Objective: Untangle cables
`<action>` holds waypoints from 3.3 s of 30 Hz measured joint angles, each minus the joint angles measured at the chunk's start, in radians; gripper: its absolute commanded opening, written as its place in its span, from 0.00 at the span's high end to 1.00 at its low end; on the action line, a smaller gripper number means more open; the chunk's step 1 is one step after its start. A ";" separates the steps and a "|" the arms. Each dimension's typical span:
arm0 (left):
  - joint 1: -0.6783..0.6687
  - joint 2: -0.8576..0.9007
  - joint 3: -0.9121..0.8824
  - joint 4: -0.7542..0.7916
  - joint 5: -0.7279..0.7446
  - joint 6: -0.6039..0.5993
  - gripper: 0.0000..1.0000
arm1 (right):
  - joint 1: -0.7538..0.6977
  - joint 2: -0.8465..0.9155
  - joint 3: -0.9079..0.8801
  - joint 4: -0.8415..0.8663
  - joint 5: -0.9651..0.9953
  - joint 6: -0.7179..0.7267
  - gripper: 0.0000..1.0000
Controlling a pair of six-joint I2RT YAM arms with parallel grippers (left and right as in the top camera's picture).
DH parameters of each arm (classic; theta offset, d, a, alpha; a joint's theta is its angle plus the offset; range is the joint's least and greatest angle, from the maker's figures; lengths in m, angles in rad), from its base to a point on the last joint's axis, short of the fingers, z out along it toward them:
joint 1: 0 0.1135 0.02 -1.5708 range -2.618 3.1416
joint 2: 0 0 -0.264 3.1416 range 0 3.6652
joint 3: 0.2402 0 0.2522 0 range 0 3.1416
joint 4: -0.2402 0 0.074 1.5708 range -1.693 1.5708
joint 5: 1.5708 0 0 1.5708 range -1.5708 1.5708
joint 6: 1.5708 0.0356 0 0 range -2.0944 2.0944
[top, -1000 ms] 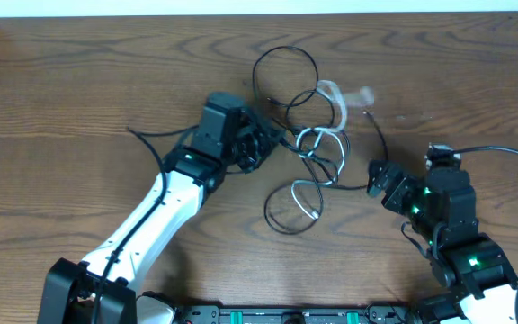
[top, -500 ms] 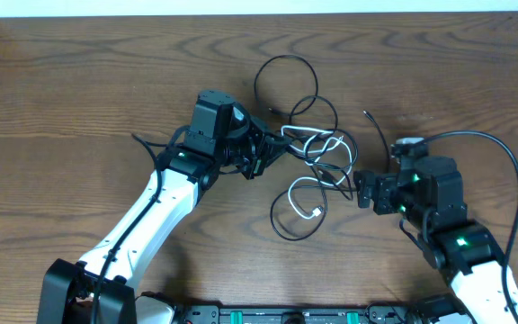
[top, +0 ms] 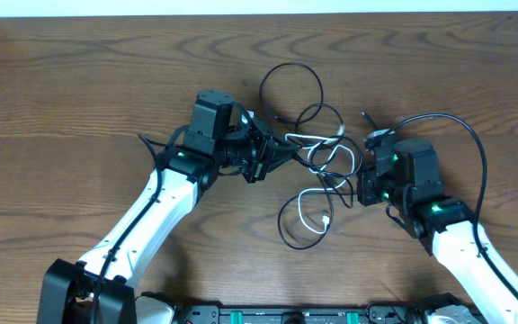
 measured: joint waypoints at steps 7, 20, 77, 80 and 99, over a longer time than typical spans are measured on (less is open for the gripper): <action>0.076 0.000 0.000 0.000 0.018 0.013 0.92 | -0.055 -0.071 0.000 -0.042 0.294 0.100 0.99; 0.109 0.000 0.000 -0.001 -0.169 0.036 0.92 | -0.118 -0.266 0.000 0.045 -0.432 0.157 0.65; -0.002 0.000 0.000 -0.159 -0.035 -0.605 0.92 | 0.201 -0.032 -0.011 0.438 -0.326 0.306 0.99; 0.005 0.000 0.000 -0.160 -0.035 -0.605 0.92 | 0.188 -0.038 -0.011 0.437 -0.416 0.264 0.99; 0.013 0.000 0.000 -0.161 -0.063 -0.605 0.92 | 0.084 -0.179 -0.011 0.198 -0.602 0.146 0.53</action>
